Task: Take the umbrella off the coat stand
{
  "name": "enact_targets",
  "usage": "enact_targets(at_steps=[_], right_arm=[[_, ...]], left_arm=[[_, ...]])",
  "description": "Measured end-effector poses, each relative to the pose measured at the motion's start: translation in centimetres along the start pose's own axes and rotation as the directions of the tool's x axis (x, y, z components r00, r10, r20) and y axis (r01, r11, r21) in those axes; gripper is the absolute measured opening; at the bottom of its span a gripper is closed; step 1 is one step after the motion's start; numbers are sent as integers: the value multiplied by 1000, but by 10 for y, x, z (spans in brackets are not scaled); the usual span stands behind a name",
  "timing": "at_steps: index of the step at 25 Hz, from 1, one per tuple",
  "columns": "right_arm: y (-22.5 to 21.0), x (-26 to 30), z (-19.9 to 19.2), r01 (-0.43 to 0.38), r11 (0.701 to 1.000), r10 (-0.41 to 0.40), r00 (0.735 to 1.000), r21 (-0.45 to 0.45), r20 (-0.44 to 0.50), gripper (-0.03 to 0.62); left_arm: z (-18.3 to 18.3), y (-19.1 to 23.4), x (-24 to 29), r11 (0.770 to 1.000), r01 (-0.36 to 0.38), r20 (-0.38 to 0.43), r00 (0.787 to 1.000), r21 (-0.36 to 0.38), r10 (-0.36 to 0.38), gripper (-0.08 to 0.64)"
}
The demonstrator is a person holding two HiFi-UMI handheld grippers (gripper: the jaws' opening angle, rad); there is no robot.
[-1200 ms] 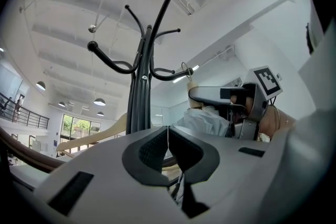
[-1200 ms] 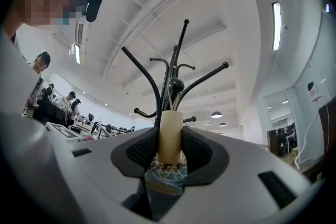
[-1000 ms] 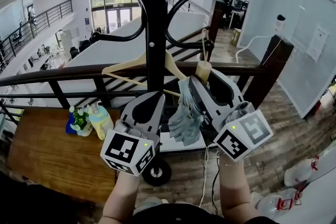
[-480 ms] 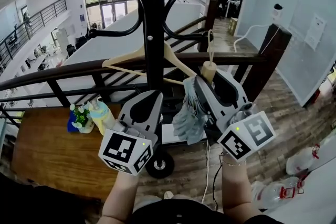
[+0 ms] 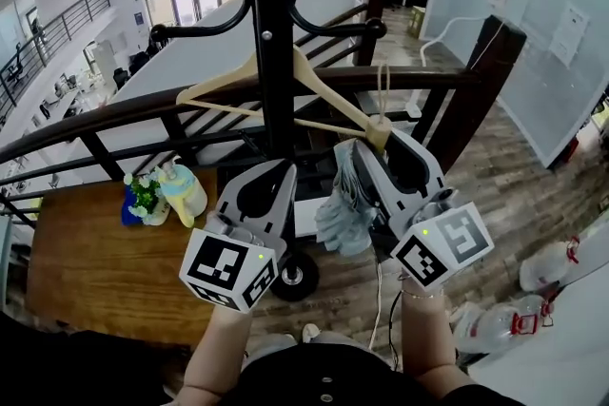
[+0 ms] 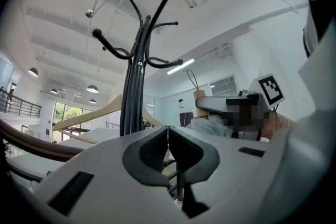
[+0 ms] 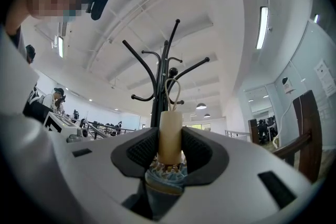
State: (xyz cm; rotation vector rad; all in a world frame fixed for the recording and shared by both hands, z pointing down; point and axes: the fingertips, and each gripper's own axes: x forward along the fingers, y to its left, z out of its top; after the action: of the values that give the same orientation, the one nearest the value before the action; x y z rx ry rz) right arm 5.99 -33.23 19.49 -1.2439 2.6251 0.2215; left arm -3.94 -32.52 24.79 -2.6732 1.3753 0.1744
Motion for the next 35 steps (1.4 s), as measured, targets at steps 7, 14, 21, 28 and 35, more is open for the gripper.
enact_targets(at_steps=[7,14,21,28,35], right_arm=[[10,-15,-43,14,999,-12,998,39,-63,146],[26,-22,-65,14,998,-7,994,62,-109,146],[35,-25,-80,18,997,-8,990,70,-140,146],[38,-26,-86,14,997,-3,988,71,-153,146],[44,-25,-91,7,998,5,986,69,-168,144]], left_arm=[[-19,-5,-11,1000,16,-40,999,-14,-16,15],[-31,-1,-23,999,12,-70,997,-36,-15,15],[-41,-1,-29,998,18,-95,995,-53,-23,15],[-43,0,-32,999,15,-106,994,-45,-20,15],[-48,2,-33,998,15,-118,993,-58,-22,15]])
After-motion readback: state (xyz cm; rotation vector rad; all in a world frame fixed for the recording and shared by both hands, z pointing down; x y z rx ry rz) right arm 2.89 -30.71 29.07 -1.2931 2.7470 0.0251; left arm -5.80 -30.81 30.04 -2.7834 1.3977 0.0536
